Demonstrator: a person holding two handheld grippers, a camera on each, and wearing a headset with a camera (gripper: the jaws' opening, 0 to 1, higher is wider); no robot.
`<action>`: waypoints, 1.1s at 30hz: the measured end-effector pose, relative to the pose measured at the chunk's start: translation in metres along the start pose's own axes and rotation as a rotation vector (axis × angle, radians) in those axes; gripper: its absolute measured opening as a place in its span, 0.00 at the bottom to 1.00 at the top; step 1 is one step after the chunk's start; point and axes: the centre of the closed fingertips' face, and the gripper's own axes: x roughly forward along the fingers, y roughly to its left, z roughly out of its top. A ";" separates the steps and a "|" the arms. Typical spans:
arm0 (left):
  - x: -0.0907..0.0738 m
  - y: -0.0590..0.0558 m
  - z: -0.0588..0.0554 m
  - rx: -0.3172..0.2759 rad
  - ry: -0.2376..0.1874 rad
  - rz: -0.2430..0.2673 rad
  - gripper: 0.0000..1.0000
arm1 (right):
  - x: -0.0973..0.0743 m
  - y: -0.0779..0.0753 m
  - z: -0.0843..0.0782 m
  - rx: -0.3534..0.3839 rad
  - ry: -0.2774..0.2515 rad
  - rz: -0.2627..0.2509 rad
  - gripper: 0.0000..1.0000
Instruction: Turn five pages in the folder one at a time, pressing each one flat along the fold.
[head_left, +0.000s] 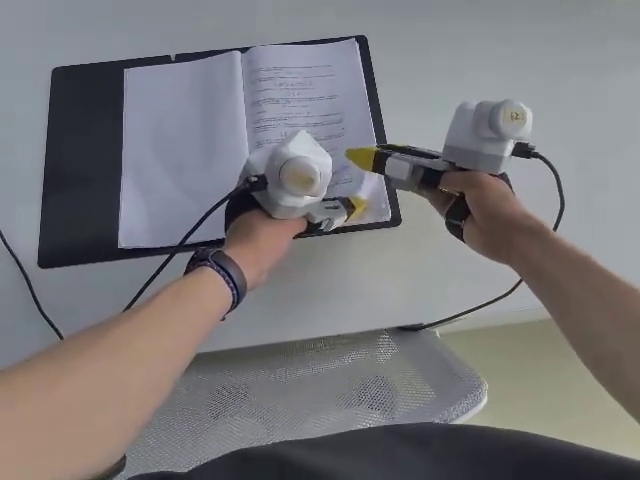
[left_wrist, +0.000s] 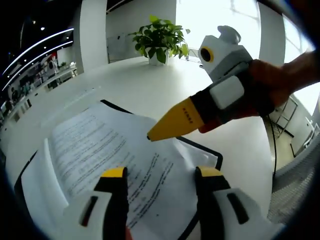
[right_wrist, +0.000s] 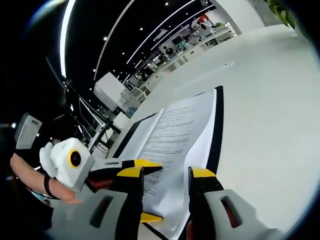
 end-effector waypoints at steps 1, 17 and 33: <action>0.000 0.000 0.000 0.000 0.000 0.000 0.54 | 0.000 0.000 0.000 0.000 0.001 0.000 0.30; -0.001 0.001 0.002 -0.023 0.003 -0.020 0.53 | -0.004 -0.001 0.007 -0.008 -0.027 -0.001 0.02; -0.018 0.008 -0.004 -0.033 0.049 -0.039 0.69 | -0.003 0.005 0.016 -0.026 -0.023 -0.003 0.01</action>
